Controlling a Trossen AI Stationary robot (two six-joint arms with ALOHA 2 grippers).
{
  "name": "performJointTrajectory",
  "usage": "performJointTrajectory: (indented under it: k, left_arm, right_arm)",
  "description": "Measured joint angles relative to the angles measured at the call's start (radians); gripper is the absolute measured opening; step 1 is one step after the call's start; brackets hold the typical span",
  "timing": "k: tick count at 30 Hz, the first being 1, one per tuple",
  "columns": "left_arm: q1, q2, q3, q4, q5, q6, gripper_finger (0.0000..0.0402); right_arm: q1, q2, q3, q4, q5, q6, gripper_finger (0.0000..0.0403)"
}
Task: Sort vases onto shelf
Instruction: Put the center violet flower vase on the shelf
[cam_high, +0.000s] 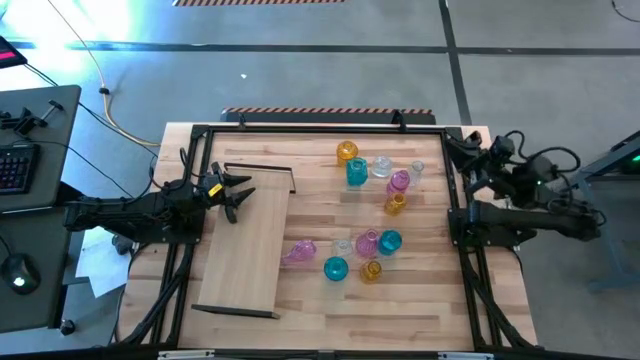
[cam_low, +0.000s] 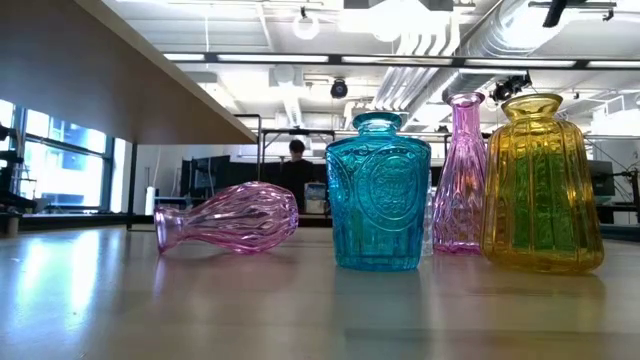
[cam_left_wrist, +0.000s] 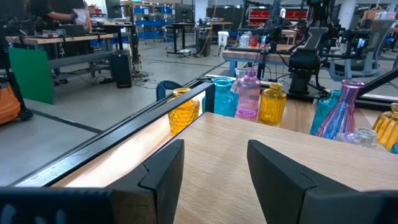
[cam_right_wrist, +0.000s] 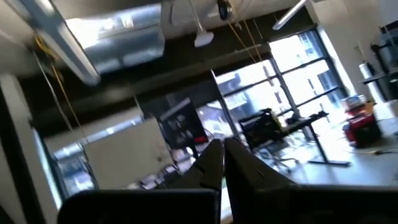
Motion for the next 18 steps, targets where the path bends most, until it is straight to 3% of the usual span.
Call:
performJointTrajectory:
  k: [4,8,13,18]
  left_arm:
    - [0.000,0.000,0.000,0.000,0.000,0.000,0.0170]
    - [0.000,0.000,0.000,0.000,0.000,0.000,0.0170]
    - [0.000,0.000,0.000,0.000,0.000,0.000,0.0170]
    - [0.000,0.000,0.000,0.000,0.000,0.000,0.0170]
  right_arm:
    - [0.000,0.038,0.074,-0.224,0.016,-0.080,0.0000]
    - [0.000,0.006,0.005,-0.365,0.122,0.045,0.0000]
    - [0.000,-0.092,-0.177,-0.265,0.061,0.184,0.0000]
    - [0.000,-0.173,-0.324,-0.147,-0.011,0.214,0.0000]
